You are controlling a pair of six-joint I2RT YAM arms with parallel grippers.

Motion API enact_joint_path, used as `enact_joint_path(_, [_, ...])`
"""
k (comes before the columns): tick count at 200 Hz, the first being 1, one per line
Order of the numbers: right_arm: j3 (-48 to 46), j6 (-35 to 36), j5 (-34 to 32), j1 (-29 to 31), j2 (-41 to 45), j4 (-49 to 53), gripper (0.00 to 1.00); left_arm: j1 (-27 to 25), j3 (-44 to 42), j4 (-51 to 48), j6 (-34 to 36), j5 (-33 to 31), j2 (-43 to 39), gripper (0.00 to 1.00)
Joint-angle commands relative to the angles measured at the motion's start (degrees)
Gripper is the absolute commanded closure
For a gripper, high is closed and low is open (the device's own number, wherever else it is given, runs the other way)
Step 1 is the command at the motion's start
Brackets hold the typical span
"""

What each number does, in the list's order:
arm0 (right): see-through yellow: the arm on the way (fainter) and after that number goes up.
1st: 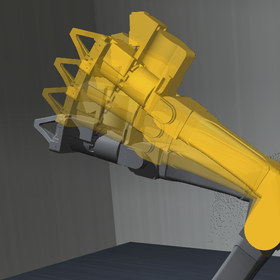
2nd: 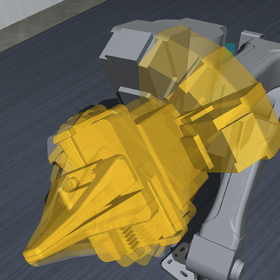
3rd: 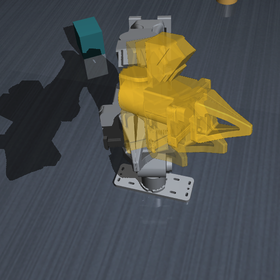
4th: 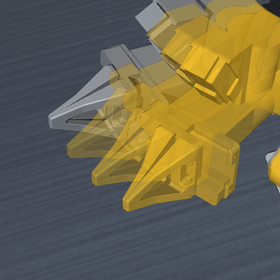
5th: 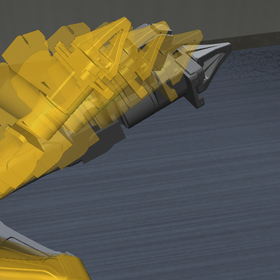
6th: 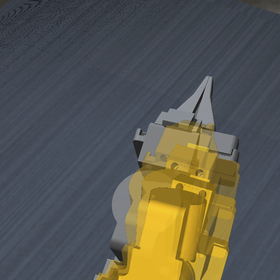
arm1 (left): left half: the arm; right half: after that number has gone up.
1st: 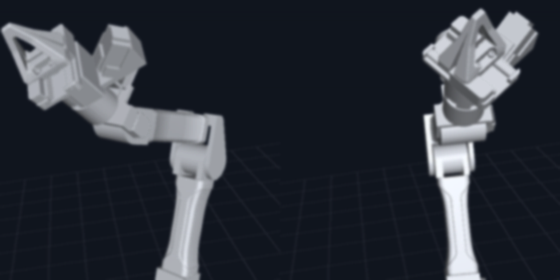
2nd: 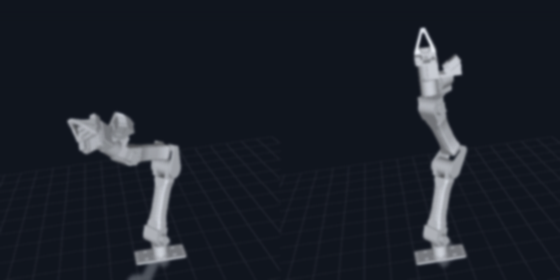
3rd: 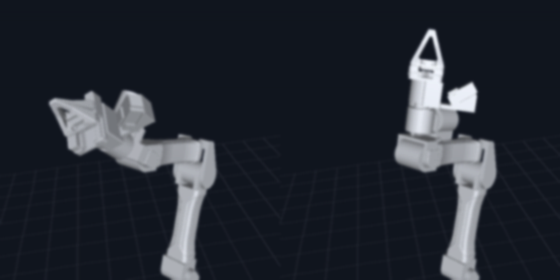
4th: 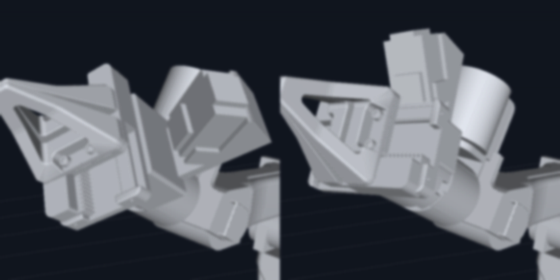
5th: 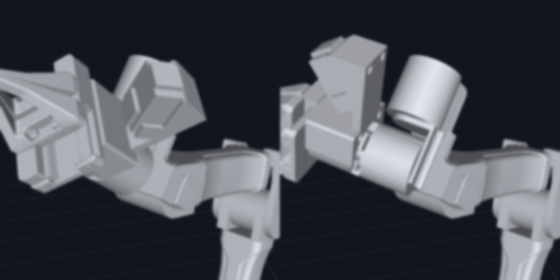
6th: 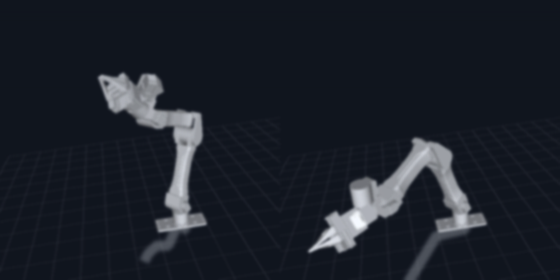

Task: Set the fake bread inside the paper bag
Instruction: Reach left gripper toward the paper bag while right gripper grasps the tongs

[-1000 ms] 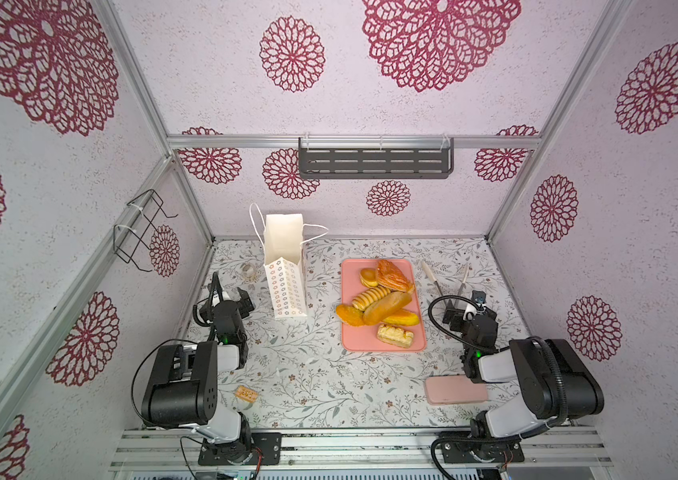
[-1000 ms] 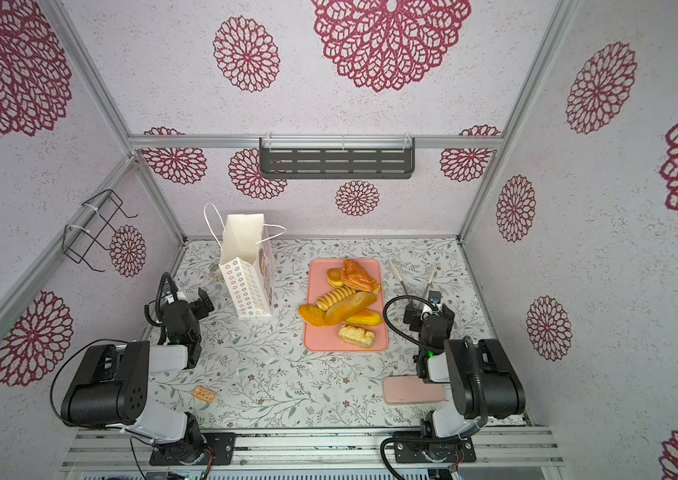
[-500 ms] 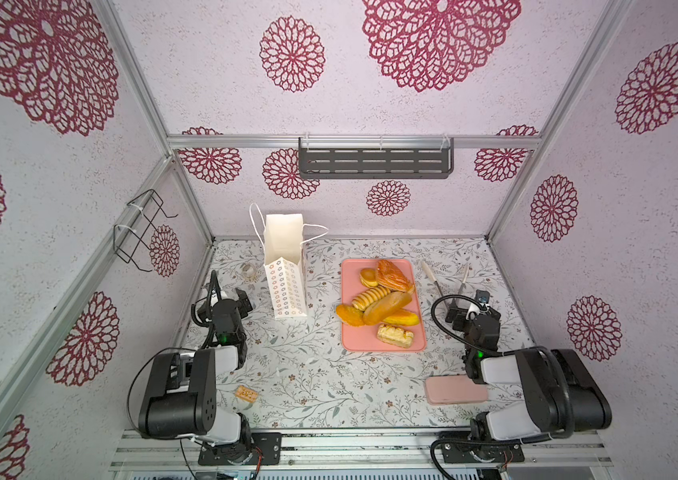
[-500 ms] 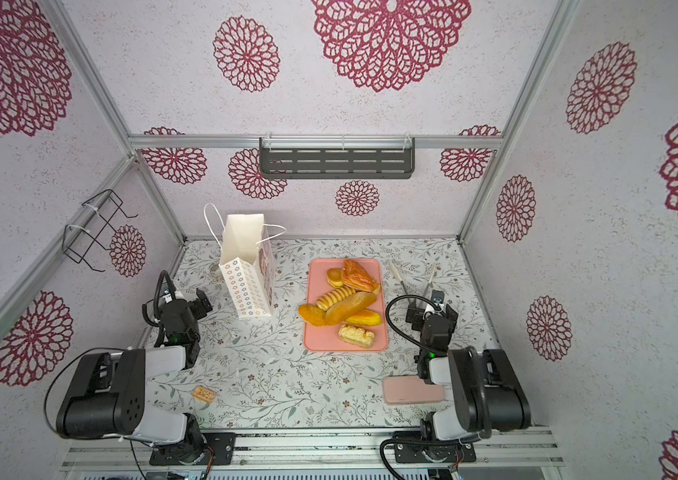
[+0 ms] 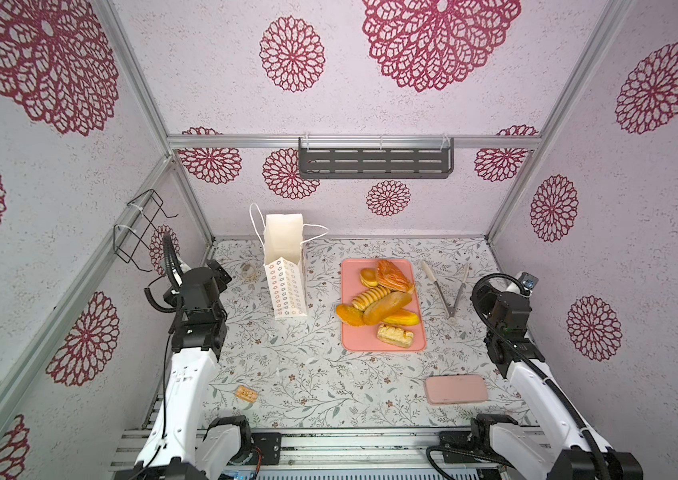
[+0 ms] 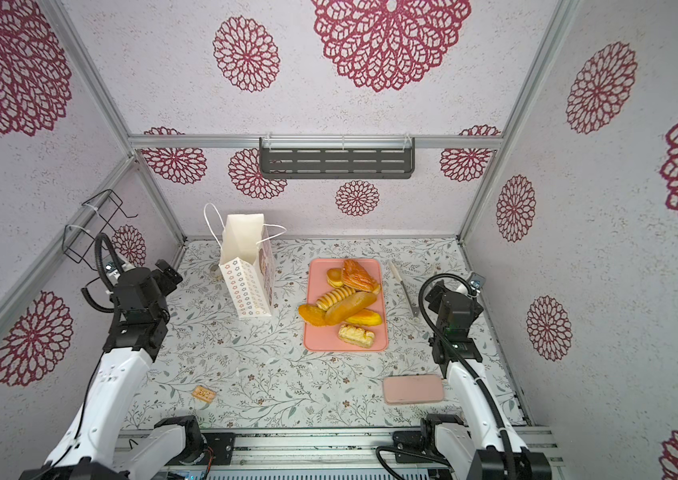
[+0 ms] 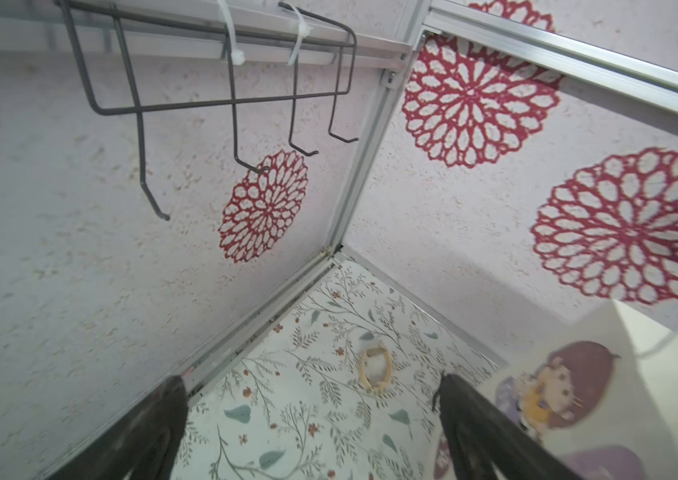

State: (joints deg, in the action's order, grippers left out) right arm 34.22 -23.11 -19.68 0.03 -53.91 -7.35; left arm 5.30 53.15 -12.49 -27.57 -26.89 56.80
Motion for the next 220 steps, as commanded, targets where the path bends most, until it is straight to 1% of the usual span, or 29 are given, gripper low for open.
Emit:
enact_joint_path(1, [5.82, -3.78, 12.91, -0.03, 0.73, 13.44, 0.27, 0.02, 6.99, -19.48, -1.72, 10.44, -1.04, 0.04])
enact_joint_path(10, [7.99, -3.79, 16.17, -0.03, -0.25, 16.42, 0.31, 0.04, 9.80, -23.50, -1.01, 13.65, -1.00, 0.05])
enact_joint_path(18, [9.72, -3.42, 18.53, -0.03, -1.23, 18.55, 0.33, 0.06, 12.07, -26.89, -0.86, 15.16, -1.04, 0.05])
enact_joint_path(33, [12.19, -3.03, 20.42, -0.03, -2.89, 21.98, 0.33, -0.02, 15.71, -31.86, -0.47, 17.64, -0.99, 0.07])
enact_joint_path(40, [13.58, -3.08, 20.07, -0.03, -3.59, 23.47, 0.30, 0.05, 17.34, -33.89, -0.74, 18.67, -0.95, 0.06])
enact_joint_path(55, [16.29, -2.88, 19.89, -0.03, -5.78, 26.23, 0.20, -0.48, 19.94, -37.56, -1.44, 22.13, -0.82, 0.07])
enact_joint_path(66, [18.58, -3.04, 19.38, -0.03, -8.47, 28.62, 0.18, -1.88, 21.00, -39.12, -2.28, 24.14, -0.64, 0.08])
enact_joint_path(76, [19.91, -2.74, 19.40, -0.03, -10.94, 29.71, 0.17, -4.86, 20.91, -39.43, -3.28, 24.70, -0.72, 0.09])
enact_joint_path(94, [21.10, -2.02, 19.46, -0.23, -15.43, 30.65, 0.16, -11.52, 20.06, -40.29, -5.73, 20.41, -1.05, 0.09])
enact_joint_path(98, [21.35, -1.67, 19.50, -0.23, -16.34, 30.81, 0.04, -12.86, 19.65, -40.18, -6.52, 19.95, -1.32, 0.09])
enact_joint_path(103, [21.64, -1.27, 19.44, -0.21, -17.69, 31.09, 0.01, -14.42, 18.96, -39.68, -7.51, 19.66, -1.69, 0.09])
enact_joint_path(113, [22.60, -0.38, 18.85, -0.21, -20.44, 32.16, 0.01, -17.69, 17.37, -38.83, -9.74, 18.79, -2.58, 0.09])
enact_joint_path(136, [23.53, 1.44, 18.87, -0.21, -25.80, 32.84, 0.02, -25.93, 13.55, -36.38, -15.32, 13.74, -4.67, 0.09])
enact_joint_path(153, [23.02, 2.00, 18.47, -0.21, -29.12, 31.75, 0.05, -32.29, 9.36, -31.53, -19.23, 11.63, -5.95, 0.09])
enact_joint_path(173, [23.65, 2.59, 19.62, -0.04, -33.35, 30.76, 0.07, -39.70, 5.07, -26.53, -22.71, 7.22, -5.76, 0.09])
enact_joint_path(196, [25.87, 3.21, 18.08, 0.66, -38.78, 31.00, 0.06, -45.42, 2.25, -22.25, -25.59, 3.81, -3.64, 0.08])
enact_joint_path(220, [28.35, 3.56, 15.79, 1.00, -43.02, 31.25, 0.04, -48.76, 0.92, -19.31, -27.42, 1.82, -1.75, 0.08])
